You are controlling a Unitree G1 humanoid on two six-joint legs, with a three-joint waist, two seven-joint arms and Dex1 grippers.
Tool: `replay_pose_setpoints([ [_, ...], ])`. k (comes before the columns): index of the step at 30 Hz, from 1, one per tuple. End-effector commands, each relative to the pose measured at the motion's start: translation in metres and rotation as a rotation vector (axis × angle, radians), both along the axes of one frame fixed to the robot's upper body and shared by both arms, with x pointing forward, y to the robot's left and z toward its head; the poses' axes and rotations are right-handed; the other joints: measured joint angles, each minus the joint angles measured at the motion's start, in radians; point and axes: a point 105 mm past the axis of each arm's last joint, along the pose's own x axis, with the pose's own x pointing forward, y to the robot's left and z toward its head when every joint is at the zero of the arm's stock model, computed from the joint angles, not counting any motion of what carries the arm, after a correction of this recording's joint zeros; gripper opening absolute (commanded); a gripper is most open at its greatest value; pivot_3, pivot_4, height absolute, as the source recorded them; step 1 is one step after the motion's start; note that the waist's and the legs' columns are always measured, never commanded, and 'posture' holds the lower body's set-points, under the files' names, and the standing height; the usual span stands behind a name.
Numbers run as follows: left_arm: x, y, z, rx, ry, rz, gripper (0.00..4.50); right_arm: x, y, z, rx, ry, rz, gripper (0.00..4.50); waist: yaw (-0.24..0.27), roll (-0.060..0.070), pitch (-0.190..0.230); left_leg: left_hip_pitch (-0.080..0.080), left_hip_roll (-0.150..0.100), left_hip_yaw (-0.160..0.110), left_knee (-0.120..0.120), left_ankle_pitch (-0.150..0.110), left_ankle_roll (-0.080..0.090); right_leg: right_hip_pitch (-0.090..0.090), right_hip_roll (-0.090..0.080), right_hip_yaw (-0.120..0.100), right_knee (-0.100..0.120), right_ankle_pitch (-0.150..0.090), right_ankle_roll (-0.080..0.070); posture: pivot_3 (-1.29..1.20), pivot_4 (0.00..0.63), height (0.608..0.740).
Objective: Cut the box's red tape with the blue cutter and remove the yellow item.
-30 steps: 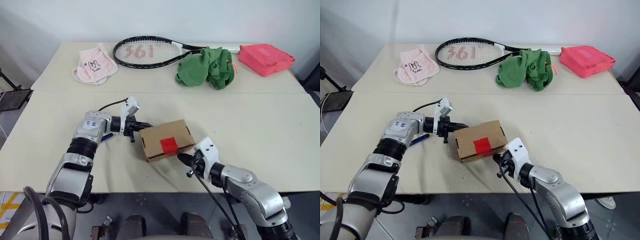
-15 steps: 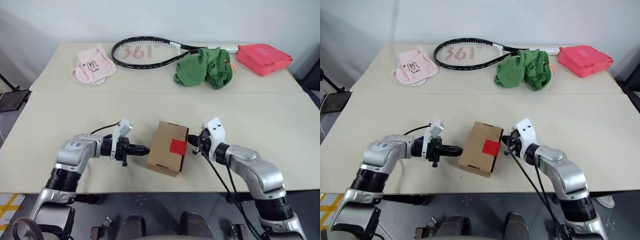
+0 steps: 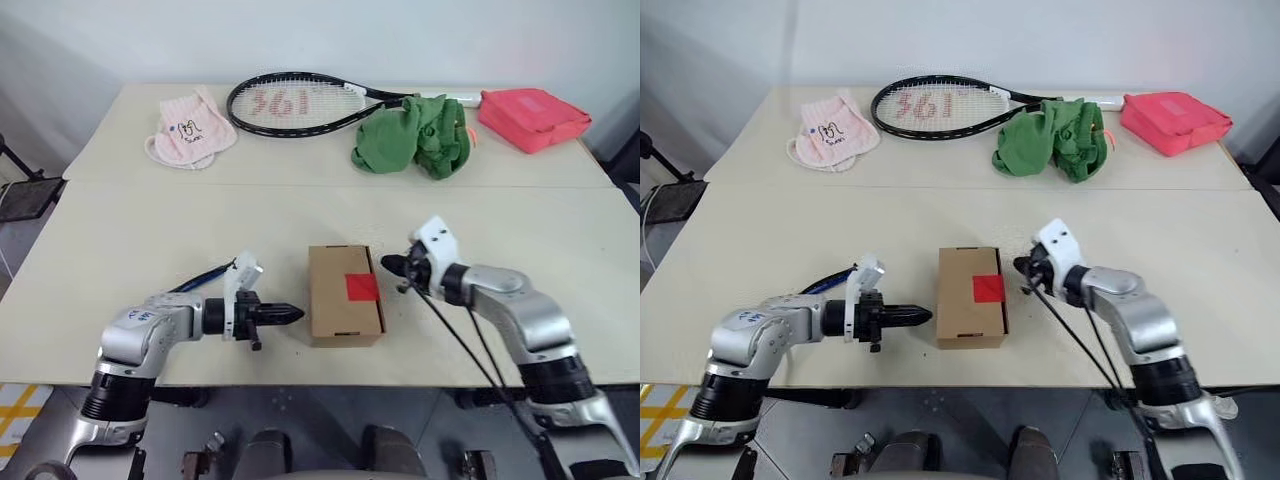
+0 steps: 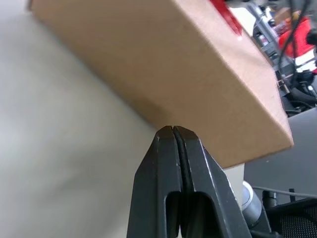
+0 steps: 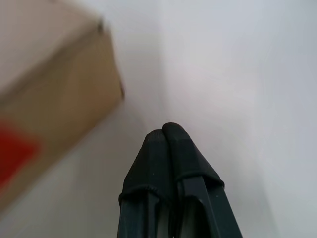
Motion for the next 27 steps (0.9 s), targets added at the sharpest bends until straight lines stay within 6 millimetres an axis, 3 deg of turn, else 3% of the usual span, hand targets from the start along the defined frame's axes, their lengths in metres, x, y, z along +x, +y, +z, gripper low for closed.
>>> replay_pose_setpoints([
  [1, -0.006, -0.010, 0.006, -0.029, -0.020, -0.058, 0.02, -0.026, 0.014, 0.010, 0.030, 0.053, 0.153, 0.00, -0.003, 0.000, 0.000, 0.000, 0.000, 0.001, 0.000, 0.000, 0.000, 0.000, 0.000, 0.000, 0.000, 0.000, 0.000, 0.00, 0.150, 0.740],
  [3, -0.006, -0.016, 0.005, -0.036, -0.019, -0.068, 0.02, -0.036, 0.021, 0.008, 0.036, 0.100, 0.210, 0.00, -0.002, 0.000, 0.000, 0.000, 0.000, 0.001, 0.001, 0.000, 0.000, 0.000, 0.000, 0.000, -0.001, 0.000, 0.000, 0.00, 0.150, 0.740],
  [7, -0.004, -0.026, -0.001, -0.036, -0.017, -0.076, 0.02, -0.033, 0.028, 0.008, 0.038, 0.104, 0.220, 0.00, 0.000, 0.000, 0.000, 0.000, 0.000, 0.001, 0.002, 0.000, 0.000, 0.001, 0.000, 0.001, -0.001, 0.000, 0.000, 0.00, 0.150, 0.740],
  [13, 0.007, -0.047, -0.007, -0.042, -0.040, -0.047, 0.02, -0.006, 0.038, 0.013, 0.021, 0.020, 0.191, 0.00, 0.000, 0.000, 0.000, 0.000, 0.000, 0.001, 0.002, 0.000, 0.000, 0.001, 0.000, 0.001, -0.001, 0.000, 0.000, 0.00, 0.150, 0.740],
  [19, 0.018, -0.062, -0.007, -0.035, -0.078, -0.024, 0.02, 0.007, 0.029, 0.009, -0.061, -0.013, 0.177, 0.00, 0.005, 0.000, 0.000, 0.000, 0.000, 0.001, 0.002, 0.000, 0.000, 0.001, 0.000, 0.001, -0.001, 0.000, 0.000, 0.00, 0.150, 0.740],
  [27, 0.016, -0.074, -0.003, -0.056, -0.075, -0.072, 0.02, -0.006, 0.011, 0.005, -0.067, 0.054, 0.203, 0.00, 0.007, 0.000, 0.000, 0.000, 0.000, 0.001, 0.002, 0.000, 0.000, 0.001, 0.000, 0.001, -0.001, 0.000, 0.000, 0.00, 0.150, 0.740],
])
